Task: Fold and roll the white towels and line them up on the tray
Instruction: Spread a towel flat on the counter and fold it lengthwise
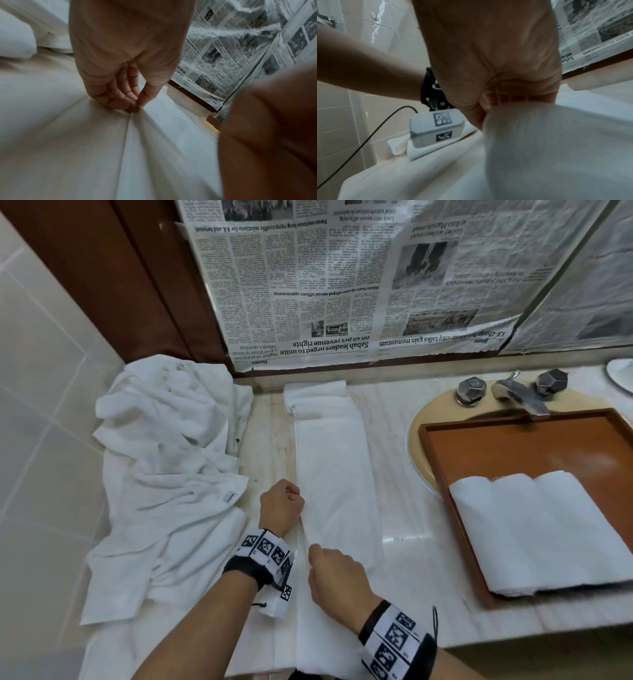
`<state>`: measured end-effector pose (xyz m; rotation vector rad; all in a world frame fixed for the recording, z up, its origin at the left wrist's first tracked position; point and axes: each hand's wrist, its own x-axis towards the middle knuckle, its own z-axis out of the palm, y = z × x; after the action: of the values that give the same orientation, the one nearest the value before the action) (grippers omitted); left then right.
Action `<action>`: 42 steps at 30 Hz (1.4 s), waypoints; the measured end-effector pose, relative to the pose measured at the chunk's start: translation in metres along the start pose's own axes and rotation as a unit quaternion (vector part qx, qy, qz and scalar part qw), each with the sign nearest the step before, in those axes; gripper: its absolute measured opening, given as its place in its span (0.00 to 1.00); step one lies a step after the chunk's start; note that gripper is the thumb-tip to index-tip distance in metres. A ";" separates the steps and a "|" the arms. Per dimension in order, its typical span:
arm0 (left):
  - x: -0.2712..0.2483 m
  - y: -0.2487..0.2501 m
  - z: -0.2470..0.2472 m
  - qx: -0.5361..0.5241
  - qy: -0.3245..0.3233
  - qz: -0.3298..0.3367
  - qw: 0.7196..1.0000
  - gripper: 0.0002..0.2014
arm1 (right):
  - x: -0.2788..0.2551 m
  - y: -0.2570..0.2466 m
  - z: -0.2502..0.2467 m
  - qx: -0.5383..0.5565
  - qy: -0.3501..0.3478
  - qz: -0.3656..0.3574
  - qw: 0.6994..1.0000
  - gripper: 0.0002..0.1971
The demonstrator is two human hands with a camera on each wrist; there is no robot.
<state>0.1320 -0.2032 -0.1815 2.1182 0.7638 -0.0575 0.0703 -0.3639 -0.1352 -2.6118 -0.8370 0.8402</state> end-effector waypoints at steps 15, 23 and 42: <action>0.002 -0.018 0.003 0.047 0.000 0.077 0.996 0.07 | 0.017 0.049 -0.041 0.154 -0.028 -0.114 0.981 0.12; -0.001 -0.007 0.026 0.243 -0.026 0.150 0.958 0.27 | 0.108 0.094 -0.040 0.013 0.146 -0.101 0.984 0.26; 0.028 -0.002 0.040 0.301 -0.053 0.106 0.946 0.26 | 0.133 0.115 -0.034 -0.103 0.096 -0.014 0.990 0.35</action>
<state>0.1625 -0.2176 -0.2165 2.7378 0.4837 -0.3220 0.2298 -0.3782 -0.2152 -2.7932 -0.9481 0.5074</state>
